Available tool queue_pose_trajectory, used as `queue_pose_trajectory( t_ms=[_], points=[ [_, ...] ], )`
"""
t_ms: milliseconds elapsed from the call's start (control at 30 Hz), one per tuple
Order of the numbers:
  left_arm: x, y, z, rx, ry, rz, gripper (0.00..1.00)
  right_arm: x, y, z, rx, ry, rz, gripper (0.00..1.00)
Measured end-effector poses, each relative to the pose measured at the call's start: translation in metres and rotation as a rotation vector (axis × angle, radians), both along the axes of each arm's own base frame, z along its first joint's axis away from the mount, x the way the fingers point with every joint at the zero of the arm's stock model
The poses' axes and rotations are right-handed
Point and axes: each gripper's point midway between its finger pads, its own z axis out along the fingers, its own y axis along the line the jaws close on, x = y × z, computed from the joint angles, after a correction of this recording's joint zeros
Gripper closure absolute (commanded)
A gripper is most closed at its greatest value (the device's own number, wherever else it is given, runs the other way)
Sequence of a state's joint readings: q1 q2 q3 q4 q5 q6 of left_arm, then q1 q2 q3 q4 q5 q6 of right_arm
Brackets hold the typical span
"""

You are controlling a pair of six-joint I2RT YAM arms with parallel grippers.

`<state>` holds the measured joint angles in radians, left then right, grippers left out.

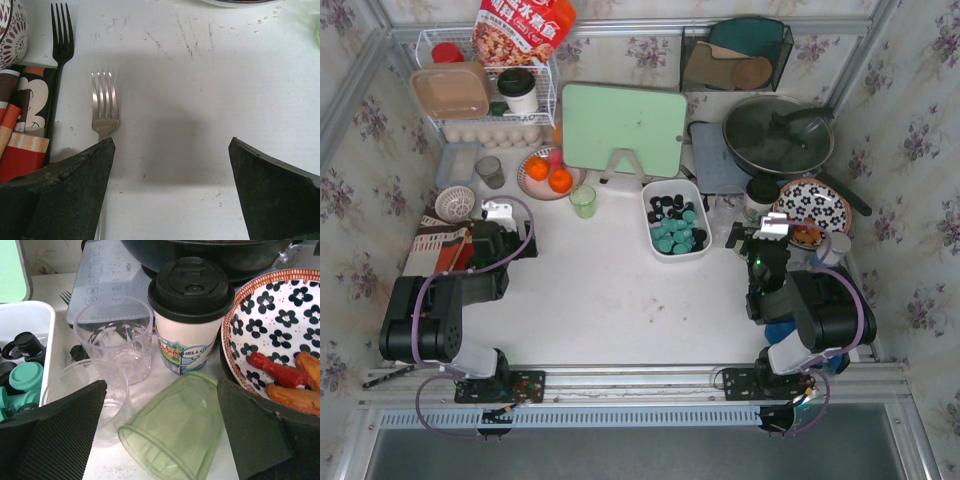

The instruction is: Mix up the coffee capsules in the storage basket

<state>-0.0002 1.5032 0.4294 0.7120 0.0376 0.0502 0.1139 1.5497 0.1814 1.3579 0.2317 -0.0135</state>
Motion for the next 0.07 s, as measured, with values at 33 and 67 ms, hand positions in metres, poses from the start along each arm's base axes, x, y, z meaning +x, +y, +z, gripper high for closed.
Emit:
queue_pose_trajectory(
  t_ms=[33, 67],
  points=[
    [0.0000, 0.0000, 0.0000, 0.000, 0.000, 0.000, 0.01, 0.0024, -0.0009, 0.0000, 0.000, 0.004, 0.001, 0.00],
    [0.0000, 0.0000, 0.0000, 0.000, 0.000, 0.000, 0.01, 0.0053, -0.0021, 0.0006, 0.003, 0.007, 0.008, 0.00]
  ],
)
